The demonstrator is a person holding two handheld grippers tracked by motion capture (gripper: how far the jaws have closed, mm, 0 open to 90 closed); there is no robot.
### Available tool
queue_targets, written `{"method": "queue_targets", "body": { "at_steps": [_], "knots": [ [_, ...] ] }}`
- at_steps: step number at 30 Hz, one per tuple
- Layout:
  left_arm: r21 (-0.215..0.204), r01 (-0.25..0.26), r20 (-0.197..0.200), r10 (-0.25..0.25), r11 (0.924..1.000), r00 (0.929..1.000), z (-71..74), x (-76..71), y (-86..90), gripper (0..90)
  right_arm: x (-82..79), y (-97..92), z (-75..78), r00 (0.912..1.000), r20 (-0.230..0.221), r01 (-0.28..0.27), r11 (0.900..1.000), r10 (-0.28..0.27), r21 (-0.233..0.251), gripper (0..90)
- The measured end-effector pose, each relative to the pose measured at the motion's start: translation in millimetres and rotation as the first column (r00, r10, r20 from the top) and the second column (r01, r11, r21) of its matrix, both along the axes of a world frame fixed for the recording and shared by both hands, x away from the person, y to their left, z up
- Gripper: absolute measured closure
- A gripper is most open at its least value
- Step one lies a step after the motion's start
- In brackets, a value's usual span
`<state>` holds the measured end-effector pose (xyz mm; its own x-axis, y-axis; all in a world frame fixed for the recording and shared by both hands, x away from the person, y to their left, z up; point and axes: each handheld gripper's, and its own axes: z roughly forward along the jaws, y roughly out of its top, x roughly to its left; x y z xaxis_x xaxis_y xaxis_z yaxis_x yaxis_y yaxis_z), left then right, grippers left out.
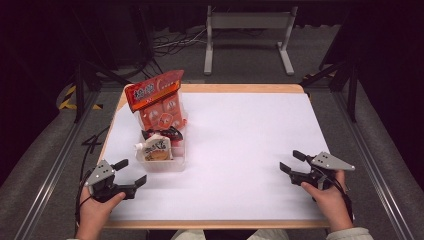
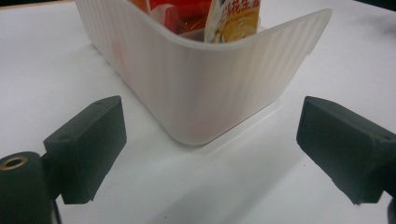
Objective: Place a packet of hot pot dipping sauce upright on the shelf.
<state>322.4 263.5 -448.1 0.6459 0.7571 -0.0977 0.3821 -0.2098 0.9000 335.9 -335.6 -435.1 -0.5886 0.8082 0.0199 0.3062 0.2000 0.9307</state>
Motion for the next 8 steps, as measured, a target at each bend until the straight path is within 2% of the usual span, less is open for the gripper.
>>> {"method": "queue_targets", "body": {
  "at_steps": [3, 8],
  "knots": [
    [0.006, 0.004, -0.006, -0.004, 1.0000, 1.0000, -2.8, 1.2, -1.5, 9.1, 0.4, 1.4, -3.0, 1.0000, -0.008, -0.005, 1.0000, 0.005, -0.005, 29.5],
    [0.000, 0.005, 0.000, -0.005, 1.0000, 1.0000, -3.3, 1.0, -1.6, 9.2, 1.5, -0.1, -3.5, 0.9999, -0.013, 0.000, 0.9999, 0.000, 0.014, 29.1]
  ]
}}
